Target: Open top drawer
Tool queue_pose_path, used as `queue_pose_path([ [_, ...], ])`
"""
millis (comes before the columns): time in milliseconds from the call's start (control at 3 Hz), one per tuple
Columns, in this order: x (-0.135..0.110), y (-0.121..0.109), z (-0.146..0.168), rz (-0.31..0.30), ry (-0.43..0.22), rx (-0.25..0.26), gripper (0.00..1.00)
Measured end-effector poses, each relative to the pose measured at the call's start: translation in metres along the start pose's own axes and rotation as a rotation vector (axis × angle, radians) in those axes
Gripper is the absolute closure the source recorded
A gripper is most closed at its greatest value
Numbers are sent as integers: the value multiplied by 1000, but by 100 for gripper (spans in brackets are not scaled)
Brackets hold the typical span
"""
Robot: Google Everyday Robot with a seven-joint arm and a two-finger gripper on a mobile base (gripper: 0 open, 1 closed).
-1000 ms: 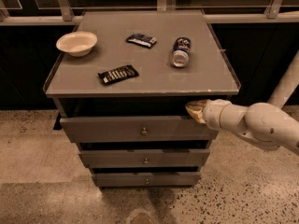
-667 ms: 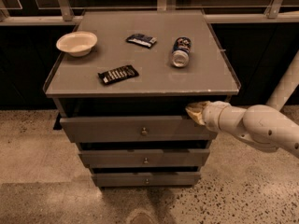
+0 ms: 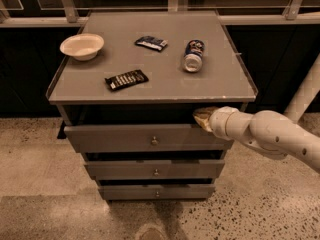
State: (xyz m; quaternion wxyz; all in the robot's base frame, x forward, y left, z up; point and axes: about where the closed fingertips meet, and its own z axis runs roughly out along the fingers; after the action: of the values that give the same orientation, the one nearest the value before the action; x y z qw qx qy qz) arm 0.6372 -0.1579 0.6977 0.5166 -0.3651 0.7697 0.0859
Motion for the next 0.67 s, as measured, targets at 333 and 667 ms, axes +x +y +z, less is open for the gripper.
queue_pose_path([
  [333, 9, 0, 13, -20, 39, 9, 100],
  [667, 9, 0, 13, -20, 39, 9, 100],
])
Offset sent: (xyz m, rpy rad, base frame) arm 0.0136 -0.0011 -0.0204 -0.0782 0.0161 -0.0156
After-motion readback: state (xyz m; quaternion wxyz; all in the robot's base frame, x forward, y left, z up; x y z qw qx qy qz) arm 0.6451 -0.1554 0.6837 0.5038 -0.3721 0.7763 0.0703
